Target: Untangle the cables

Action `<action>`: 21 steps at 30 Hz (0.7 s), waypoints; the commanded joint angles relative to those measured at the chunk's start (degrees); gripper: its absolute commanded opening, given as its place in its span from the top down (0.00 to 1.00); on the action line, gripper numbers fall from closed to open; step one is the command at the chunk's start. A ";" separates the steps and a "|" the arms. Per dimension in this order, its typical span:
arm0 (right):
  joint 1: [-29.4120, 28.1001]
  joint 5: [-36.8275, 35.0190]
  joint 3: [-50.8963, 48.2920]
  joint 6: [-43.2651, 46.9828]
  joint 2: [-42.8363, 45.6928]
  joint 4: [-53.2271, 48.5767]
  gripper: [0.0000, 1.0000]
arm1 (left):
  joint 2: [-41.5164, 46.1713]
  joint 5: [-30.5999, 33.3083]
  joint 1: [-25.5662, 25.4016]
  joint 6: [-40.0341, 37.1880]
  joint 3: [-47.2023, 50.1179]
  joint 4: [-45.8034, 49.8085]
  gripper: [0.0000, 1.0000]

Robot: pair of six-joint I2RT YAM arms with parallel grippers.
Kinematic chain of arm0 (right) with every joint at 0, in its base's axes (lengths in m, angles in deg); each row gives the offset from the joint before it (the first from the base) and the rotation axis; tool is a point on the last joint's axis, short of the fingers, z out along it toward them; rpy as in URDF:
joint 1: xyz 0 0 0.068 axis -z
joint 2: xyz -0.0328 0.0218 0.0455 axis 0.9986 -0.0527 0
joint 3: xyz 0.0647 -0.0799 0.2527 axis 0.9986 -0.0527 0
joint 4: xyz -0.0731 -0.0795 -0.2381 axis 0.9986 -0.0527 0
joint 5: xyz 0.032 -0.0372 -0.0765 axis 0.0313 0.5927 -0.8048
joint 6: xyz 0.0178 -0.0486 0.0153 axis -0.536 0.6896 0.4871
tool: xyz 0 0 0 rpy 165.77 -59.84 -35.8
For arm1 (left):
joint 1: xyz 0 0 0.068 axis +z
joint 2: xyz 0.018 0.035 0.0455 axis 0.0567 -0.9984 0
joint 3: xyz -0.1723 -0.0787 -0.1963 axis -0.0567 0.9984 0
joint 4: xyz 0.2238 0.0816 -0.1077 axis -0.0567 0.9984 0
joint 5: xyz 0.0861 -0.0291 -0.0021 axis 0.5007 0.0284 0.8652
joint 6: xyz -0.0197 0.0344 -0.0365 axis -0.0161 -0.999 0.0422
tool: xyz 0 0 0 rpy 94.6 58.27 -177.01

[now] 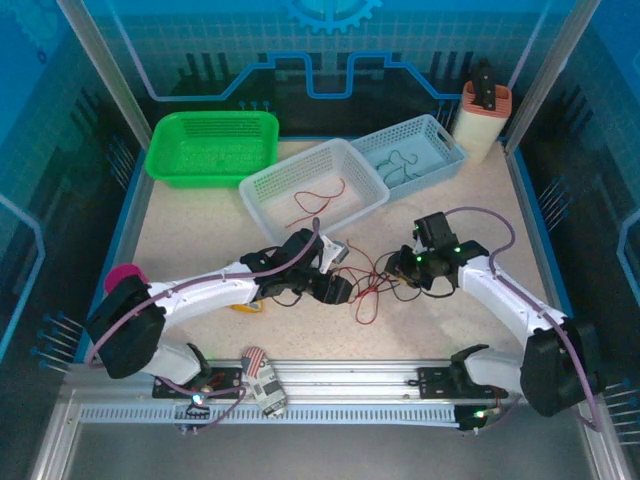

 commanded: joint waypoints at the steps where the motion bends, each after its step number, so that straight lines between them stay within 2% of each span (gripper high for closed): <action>1: -0.56 -2.01 0.19 -0.01 -1.02 0.74 0.78 | 0.15 0.61 -0.39 -1.53 -0.04 -0.55 0.46; 7: -0.65 -2.67 1.34 0.94 0.20 -1.70 1.00 | -0.40 0.46 -0.46 -1.98 0.02 -3.33 0.46; 11: -1.08 -2.73 3.32 2.11 2.96 -4.26 1.00 | -0.81 0.54 -0.49 -3.70 -0.60 -4.89 0.46; 21: -2.63 -6.97 11.05 6.27 8.75 -12.77 1.00 | -2.68 -0.56 -0.48 -4.61 -3.13 -6.15 0.36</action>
